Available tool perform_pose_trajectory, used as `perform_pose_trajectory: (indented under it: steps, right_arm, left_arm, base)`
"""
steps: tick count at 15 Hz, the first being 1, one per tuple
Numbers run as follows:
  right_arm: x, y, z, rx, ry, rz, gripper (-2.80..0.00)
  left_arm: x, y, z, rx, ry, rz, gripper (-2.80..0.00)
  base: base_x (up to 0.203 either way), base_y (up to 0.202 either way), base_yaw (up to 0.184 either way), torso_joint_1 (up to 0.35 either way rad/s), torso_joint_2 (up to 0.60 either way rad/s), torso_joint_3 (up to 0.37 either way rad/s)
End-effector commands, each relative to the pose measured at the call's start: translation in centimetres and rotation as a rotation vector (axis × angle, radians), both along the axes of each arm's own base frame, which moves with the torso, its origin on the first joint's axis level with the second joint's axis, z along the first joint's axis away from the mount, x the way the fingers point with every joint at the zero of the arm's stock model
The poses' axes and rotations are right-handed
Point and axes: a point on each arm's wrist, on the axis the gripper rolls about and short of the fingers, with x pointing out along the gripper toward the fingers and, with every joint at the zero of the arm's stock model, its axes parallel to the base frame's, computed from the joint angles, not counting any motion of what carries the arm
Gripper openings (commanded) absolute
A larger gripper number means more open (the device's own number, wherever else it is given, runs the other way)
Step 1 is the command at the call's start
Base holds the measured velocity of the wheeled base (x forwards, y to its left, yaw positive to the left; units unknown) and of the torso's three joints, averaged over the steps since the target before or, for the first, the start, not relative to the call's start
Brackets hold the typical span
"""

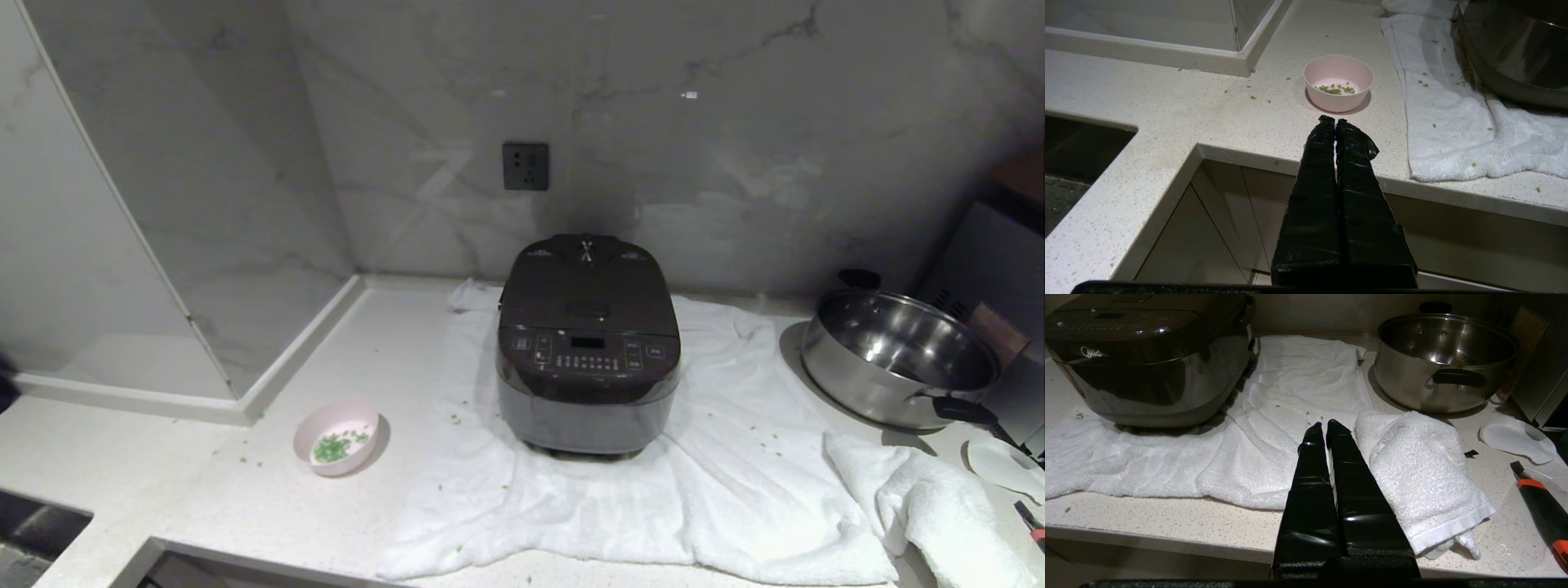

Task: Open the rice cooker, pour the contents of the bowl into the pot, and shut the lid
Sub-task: Open the rice cooker

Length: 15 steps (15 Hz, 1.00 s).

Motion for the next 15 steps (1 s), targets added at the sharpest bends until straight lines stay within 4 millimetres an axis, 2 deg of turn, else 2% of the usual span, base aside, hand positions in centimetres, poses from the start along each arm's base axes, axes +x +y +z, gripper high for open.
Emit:
perform_pose_trajectory:
  steps: [1,5,7,9,10,12,15]
  right_arm:
    - [0.0,0.0,0.0,0.0,0.001,0.001,-2.8]
    - [-0.1,0.0,0.4,-0.027,-0.013,-0.004,-2.8]
    - [-0.6,0.0,3.6,-0.046,-0.062,-0.001,-2.8]
    - [0.5,0.0,8.1,-0.028,-0.026,0.014,-2.8]
    - [2.0,0.1,10.9,-0.014,0.009,0.029,-2.8]
    - [6.5,0.2,15.9,0.009,0.073,0.07,-2.8]
    - [15.6,0.5,20.1,0.036,0.167,0.141,-2.8]
  left_arm:
    - [0.0,0.0,0.0,-0.001,0.0,0.0,-2.8]
    - [0.0,0.0,0.0,-0.001,0.0,0.0,-2.8]
    - [0.0,0.0,0.0,-0.001,0.0,-0.001,-2.8]
    - [0.0,0.0,0.0,0.001,0.0,-0.002,-2.8]
    - [0.0,0.0,0.0,0.001,0.0,-0.002,-2.8]
    - [0.0,0.0,0.0,0.001,0.0,-0.002,-2.8]
    - [0.0,0.0,0.0,0.001,0.0,-0.002,-2.8]
  base:
    - [0.0,0.0,0.0,0.0,0.0,0.0]
    - [0.0,0.0,0.0,0.0,0.0,0.0]
    - [0.0,0.0,0.0,0.0,0.0,0.0]
    - [0.0,0.0,0.0,0.0,0.0,0.0]
    - [0.0,0.0,0.0,0.0,0.0,0.0]
    - [0.0,0.0,0.0,0.0,0.0,0.0]
    - [0.0,0.0,0.0,0.0,0.0,0.0]
